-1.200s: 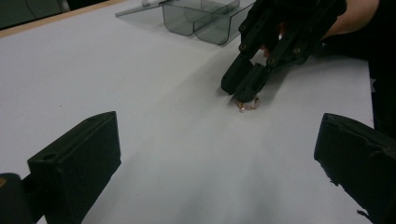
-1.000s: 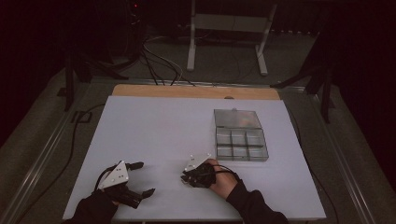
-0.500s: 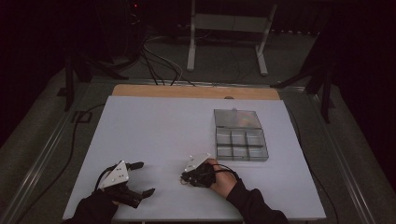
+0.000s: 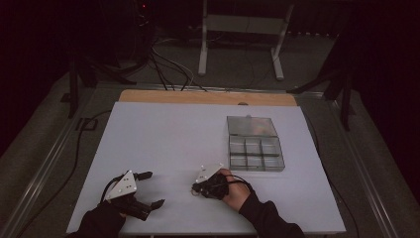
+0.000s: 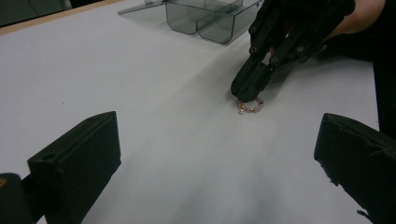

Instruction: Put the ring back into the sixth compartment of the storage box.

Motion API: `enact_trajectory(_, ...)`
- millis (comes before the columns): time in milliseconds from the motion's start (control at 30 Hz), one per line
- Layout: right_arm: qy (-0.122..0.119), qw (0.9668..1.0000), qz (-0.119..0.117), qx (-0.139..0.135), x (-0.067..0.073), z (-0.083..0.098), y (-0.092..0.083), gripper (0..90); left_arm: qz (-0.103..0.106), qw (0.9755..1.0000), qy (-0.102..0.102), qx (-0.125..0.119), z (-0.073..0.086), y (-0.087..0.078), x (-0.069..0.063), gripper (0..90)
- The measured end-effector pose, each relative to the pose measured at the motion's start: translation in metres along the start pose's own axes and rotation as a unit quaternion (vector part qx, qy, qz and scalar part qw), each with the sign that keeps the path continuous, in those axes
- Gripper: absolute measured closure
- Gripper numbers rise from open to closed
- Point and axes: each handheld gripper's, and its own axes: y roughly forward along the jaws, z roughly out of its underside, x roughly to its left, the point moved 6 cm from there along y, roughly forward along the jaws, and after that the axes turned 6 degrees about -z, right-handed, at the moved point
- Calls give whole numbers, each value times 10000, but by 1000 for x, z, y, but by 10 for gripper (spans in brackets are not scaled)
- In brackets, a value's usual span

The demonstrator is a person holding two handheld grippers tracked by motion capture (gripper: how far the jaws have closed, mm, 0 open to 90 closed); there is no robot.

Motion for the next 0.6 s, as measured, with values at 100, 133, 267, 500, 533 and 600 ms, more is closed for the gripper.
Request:
enact_trajectory(100, 17, 10000, 23, -27, 0, -1, 0, 868, 28, 10000, 24, 0, 0, 0, -1, 14)
enact_trajectory(133, 65, 9999, 44, -66, 0, -1, -1, 868, 19, 10000, 43, 14, 0, 1, -1, 14)
enact_trajectory(267, 149, 9998, 8, -145, 0, -2, -3, 868, 53, 10000, 31, 15, 0, 1, -2, 14)
enact_trajectory(500, 196, 9995, 43, -235, -1, -4, -8, 868, 74, 9999, 57, -64, -2, -2, -4, 15)
enact_trajectory(533, 239, 9993, 62, -292, -2, -5, -12, 868, 81, 9999, 62, -80, -2, -2, -4, 14)
enact_trajectory(600, 216, 9993, 78, -306, -2, -6, -14, 868, 70, 9999, 51, -99, -3, -3, -4, 14)
